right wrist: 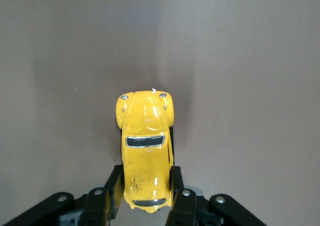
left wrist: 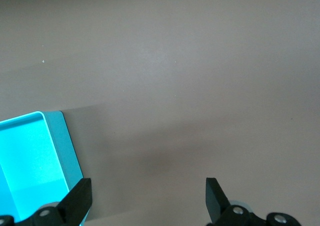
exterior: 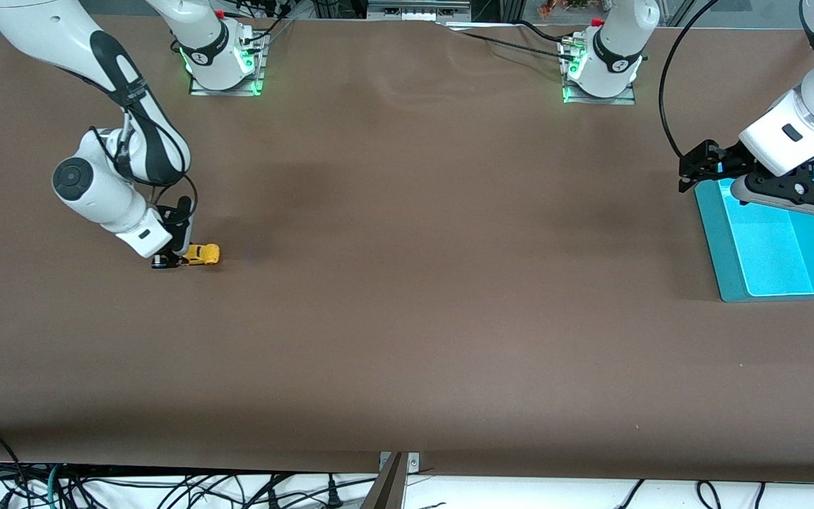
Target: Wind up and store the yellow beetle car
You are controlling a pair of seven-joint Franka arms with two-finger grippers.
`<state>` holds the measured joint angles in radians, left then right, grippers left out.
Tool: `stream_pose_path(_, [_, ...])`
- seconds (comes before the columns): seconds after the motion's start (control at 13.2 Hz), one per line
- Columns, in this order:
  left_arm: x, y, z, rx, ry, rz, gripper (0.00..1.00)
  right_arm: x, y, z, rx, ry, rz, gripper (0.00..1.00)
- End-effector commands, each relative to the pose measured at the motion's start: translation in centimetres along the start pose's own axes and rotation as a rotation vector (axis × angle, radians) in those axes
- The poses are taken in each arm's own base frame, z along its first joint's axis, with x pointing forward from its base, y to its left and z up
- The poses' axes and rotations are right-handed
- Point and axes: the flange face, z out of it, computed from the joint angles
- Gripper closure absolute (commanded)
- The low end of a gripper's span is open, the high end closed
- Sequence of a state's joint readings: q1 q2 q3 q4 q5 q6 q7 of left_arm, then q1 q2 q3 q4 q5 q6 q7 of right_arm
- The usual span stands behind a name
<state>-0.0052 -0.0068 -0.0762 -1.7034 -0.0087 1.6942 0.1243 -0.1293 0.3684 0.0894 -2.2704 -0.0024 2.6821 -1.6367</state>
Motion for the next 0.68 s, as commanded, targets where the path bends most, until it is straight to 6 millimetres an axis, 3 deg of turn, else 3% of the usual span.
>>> stream_pose_path(0.0, [0.0,0.1,-0.4,-0.006,-0.003,-0.008,0.00,-3.8,-0.3,2.2,0.020,0.015,-0.018,0.89])
stream_pose_path(0.23, [-0.1,0.1,-0.4,-0.007,-0.003,-0.012,0.00,-7.3,-0.8,3.0,0.026,0.026,-0.042,0.89])
stream_pose_path(0.38, [0.0,0.0,-0.5,-0.007,0.000,-0.021,0.00,-9.2,-0.1,2.5,0.007,0.033,-0.052,0.88])
stream_pose_path(0.6, [-0.1,0.0,-0.4,-0.007,-0.003,-0.021,0.00,-13.7,-1.1,2.8,0.024,0.044,-0.042,0.89])
